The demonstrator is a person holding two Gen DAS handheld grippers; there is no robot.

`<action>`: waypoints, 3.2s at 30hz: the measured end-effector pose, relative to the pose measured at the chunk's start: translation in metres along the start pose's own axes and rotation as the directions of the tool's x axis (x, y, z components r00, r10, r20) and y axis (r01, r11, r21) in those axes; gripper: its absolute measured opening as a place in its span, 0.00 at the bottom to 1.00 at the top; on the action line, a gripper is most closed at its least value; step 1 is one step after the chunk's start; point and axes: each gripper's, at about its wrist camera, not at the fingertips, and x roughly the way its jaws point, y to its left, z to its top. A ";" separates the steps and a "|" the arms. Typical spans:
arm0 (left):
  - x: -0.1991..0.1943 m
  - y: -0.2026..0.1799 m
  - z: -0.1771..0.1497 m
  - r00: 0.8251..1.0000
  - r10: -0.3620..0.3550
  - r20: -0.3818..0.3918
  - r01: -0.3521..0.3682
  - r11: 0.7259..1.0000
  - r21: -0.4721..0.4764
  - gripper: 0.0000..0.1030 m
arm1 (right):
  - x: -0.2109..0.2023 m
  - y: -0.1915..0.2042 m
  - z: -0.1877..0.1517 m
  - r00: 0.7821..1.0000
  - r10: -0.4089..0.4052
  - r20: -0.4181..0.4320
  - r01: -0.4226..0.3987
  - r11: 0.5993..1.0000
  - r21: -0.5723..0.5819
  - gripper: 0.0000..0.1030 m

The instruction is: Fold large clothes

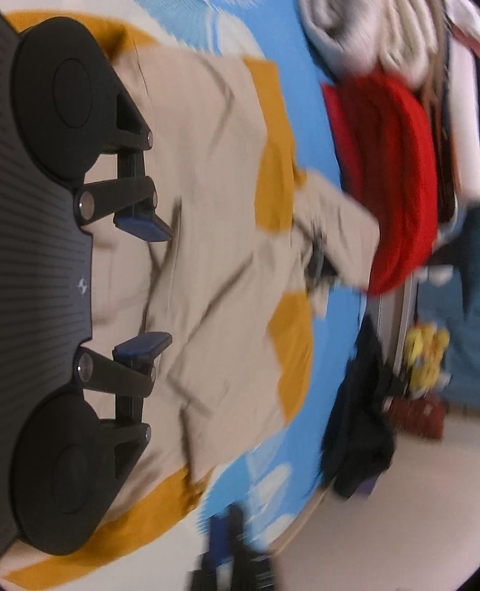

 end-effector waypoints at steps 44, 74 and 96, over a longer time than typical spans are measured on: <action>0.052 -0.033 -0.003 0.999 0.044 -0.007 -0.043 0.992 0.122 0.77 | 0.079 -0.021 -0.008 0.978 0.041 -0.203 -0.010 0.988 0.152 0.27; -0.038 0.187 0.026 0.918 0.397 0.013 -0.343 0.809 -0.478 0.28 | 0.110 -0.041 0.009 0.991 0.012 -0.131 0.026 0.958 0.284 0.00; 0.071 0.198 -0.010 0.998 0.050 -0.042 -0.065 0.771 -0.634 0.53 | 0.124 -0.031 0.002 0.970 0.083 -0.229 -0.014 0.957 0.288 0.47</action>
